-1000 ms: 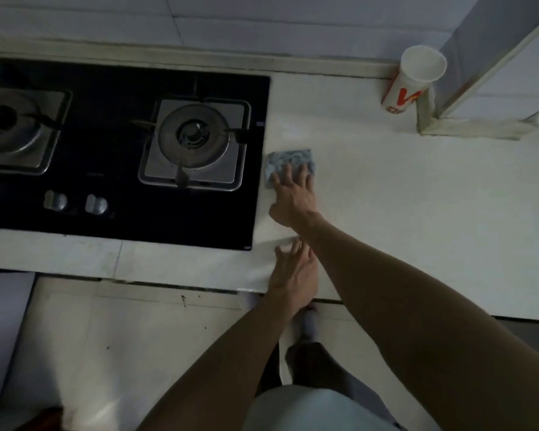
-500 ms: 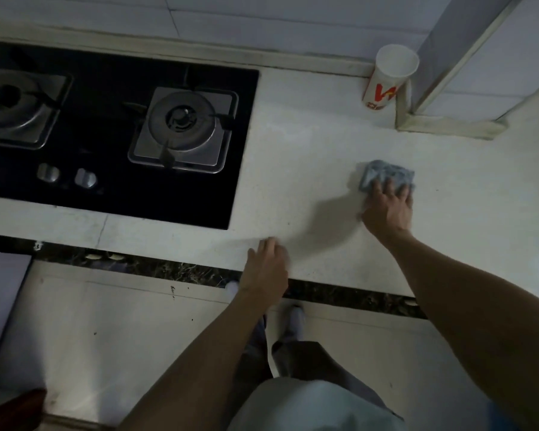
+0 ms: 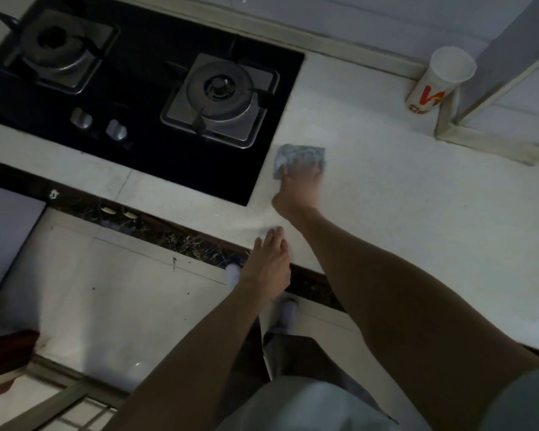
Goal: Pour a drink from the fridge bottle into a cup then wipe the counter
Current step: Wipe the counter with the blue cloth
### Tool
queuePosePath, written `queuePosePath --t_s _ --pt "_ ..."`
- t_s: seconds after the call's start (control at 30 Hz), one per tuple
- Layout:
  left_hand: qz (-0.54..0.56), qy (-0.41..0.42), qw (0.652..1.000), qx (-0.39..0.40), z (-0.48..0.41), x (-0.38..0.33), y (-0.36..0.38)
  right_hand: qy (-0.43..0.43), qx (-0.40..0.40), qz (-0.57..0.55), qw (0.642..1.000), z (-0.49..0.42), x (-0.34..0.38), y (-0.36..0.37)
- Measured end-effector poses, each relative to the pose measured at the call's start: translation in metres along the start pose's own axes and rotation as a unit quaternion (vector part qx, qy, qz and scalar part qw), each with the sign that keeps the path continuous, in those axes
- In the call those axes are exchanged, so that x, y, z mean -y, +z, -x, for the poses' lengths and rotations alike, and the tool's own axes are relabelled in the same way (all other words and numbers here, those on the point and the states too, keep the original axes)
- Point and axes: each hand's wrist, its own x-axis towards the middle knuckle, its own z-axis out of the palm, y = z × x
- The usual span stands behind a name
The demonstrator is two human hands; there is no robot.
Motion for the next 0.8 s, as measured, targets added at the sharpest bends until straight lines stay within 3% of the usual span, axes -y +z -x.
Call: queuePosePath --t_s 0.2,0.33,0.47,0.67,0.8 --pt "0.026 -0.003 0.999 0.044 0.000 -0.001 0.000 -0.165 -0.046 -0.015 0.985 0.026 -0.066 0.005" --pt "0.116 0.016 0.992 0.048 -0.002 0.009 -0.007 -0.040 -0.075 -0.029 0.996 0.057 -0.149 0.003" --pt "0.118 0.037 0.991 0.043 0.000 0.011 -0.010 0.108 -0.020 0.022 0.994 0.088 -0.203 -0.004" --pt "0.046 0.093 0.993 0.052 0.002 0.028 -0.002 0.279 -0.006 -0.047 0.959 0.081 -0.139 -0.002" --pt "-0.028 0.066 0.995 0.063 0.020 0.046 0.002 0.234 0.001 -0.083 0.969 0.057 -0.067 0.001"
